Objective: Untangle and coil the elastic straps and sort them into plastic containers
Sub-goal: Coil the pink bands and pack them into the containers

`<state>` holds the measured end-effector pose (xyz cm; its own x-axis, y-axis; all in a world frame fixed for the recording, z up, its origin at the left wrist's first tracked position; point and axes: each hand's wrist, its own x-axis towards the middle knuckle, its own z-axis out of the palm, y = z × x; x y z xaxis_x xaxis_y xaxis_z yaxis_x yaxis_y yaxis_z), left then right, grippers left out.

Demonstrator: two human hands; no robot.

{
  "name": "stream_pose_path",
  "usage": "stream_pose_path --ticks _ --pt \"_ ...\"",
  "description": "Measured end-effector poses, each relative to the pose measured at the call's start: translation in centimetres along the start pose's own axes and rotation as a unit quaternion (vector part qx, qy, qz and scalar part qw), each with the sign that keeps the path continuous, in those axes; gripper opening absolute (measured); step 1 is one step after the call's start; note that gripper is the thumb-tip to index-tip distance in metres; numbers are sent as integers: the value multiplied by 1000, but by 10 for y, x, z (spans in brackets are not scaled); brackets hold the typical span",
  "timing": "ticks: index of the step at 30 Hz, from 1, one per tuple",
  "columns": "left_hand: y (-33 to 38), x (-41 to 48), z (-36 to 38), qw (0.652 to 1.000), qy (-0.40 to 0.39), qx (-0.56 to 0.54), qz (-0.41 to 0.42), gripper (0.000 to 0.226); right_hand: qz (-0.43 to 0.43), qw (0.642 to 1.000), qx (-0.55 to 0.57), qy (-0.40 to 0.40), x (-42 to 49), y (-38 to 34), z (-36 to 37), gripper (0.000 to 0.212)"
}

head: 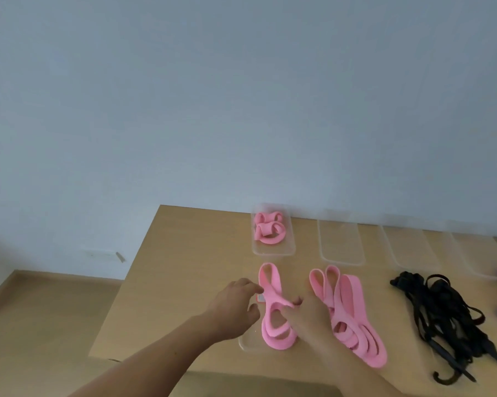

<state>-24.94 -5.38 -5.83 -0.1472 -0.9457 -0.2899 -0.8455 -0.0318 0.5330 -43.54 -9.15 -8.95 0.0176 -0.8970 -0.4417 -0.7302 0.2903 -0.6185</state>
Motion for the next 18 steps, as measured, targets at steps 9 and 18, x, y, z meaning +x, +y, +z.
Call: stream_pose_path --ticks 9,18 --pt "47 2 -61 991 12 -96 95 58 25 871 473 -129 -20 -86 -104 12" --pt "99 -9 -145 918 23 -387 85 38 -262 955 133 38 -56 -138 -162 65"
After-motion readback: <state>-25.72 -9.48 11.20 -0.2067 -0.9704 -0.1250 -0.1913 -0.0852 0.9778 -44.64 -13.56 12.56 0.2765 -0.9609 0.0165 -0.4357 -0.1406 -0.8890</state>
